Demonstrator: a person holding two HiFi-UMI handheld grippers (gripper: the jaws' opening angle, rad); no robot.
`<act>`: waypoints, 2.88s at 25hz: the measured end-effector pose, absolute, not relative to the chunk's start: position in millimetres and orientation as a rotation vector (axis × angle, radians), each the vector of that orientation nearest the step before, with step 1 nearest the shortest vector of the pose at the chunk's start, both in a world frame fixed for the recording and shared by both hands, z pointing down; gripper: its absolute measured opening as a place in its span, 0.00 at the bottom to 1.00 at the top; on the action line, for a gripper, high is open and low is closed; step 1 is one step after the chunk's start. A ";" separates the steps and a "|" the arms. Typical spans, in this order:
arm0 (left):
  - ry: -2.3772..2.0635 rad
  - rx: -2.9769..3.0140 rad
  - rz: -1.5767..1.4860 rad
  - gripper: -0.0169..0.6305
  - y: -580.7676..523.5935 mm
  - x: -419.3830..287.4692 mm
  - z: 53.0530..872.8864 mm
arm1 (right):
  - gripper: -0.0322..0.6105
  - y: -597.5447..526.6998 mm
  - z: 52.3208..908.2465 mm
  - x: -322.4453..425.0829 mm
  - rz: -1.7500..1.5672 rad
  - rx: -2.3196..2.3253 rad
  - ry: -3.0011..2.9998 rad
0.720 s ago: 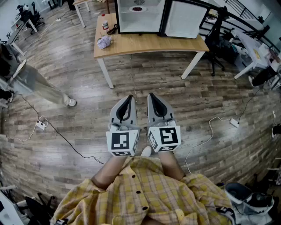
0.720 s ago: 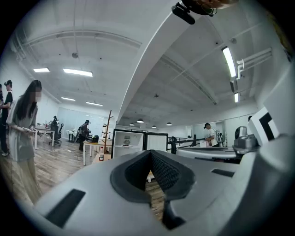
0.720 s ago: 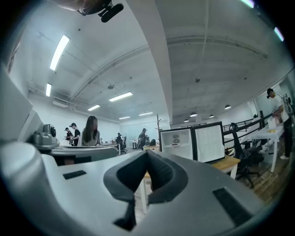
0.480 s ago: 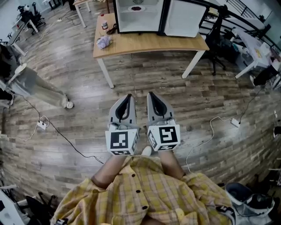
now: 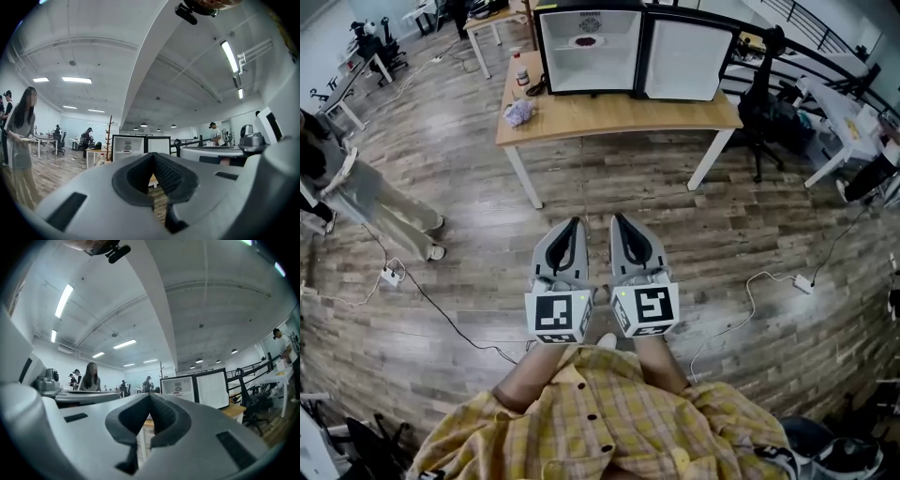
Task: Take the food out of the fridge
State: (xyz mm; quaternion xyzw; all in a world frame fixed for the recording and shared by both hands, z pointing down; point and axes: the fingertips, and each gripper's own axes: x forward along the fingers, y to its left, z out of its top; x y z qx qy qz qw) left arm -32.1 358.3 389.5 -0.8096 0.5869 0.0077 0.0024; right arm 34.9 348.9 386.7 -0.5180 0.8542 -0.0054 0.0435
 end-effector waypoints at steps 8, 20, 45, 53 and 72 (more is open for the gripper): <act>1.873 -2.532 -0.014 0.04 347.5 -26.3 402.6 | 0.06 336.7 396.0 40.0 -0.057 -1.559 2.623; 1.830 -2.593 0.028 0.04 239.3 -33.3 414.5 | 0.06 235.8 411.1 32.1 -0.063 -1.631 2.623; 1.762 -2.618 0.069 0.04 25.9 -102.8 391.8 | 0.06 31.0 388.8 -24.3 -0.039 -1.789 2.540; 1.720 -2.651 0.100 0.04 18.6 -102.2 390.9 | 0.06 23.3 388.0 -25.1 -0.037 -1.834 2.529; 1.788 -2.624 0.074 0.04 -47.1 -93.0 397.9 | 0.06 -48.3 394.3 -14.8 -0.044 -1.774 2.569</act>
